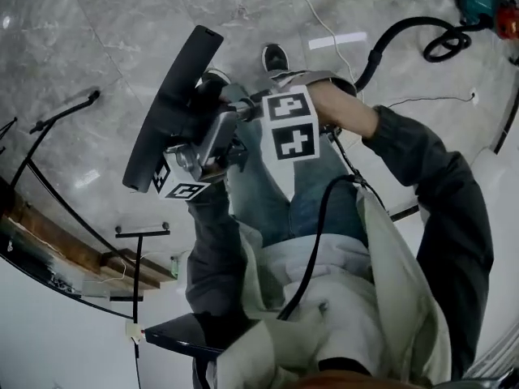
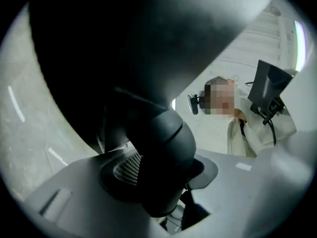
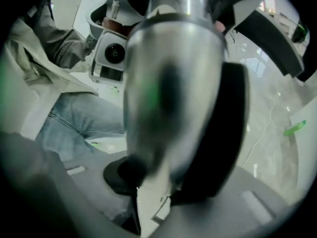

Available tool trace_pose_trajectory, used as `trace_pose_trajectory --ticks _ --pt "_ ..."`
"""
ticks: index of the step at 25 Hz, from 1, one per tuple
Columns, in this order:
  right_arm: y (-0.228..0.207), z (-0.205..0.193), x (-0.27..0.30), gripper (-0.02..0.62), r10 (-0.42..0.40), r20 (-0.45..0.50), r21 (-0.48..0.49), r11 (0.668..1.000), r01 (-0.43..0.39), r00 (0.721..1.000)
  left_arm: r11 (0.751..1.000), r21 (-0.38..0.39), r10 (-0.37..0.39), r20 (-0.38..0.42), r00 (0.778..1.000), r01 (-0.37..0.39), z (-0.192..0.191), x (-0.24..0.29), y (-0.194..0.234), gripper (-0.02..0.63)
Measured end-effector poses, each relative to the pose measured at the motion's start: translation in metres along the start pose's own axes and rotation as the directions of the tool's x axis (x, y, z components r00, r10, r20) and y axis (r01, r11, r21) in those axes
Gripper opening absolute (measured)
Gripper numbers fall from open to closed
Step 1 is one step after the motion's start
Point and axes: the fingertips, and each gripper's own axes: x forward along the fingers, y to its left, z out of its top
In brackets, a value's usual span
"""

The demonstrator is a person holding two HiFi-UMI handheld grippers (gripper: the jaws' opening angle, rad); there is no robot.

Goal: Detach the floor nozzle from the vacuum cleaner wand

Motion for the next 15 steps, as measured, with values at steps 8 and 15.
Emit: trace_pose_trajectory --ticks 8,15 --pt "0.043 0.039 -0.152 0.133 -0.16 0.071 -0.005 0.987 0.161 0.985 0.973 0.182 -0.124 -0.119 0.985 0.144 0.07 0.082 -0.149 0.171" --pt "0.074 0.101 -0.257 0.134 -0.235 0.586 0.043 0.965 0.259 0.776 0.898 0.433 -0.066 -0.052 0.996 0.082 0.121 0.117 -0.252 0.155"
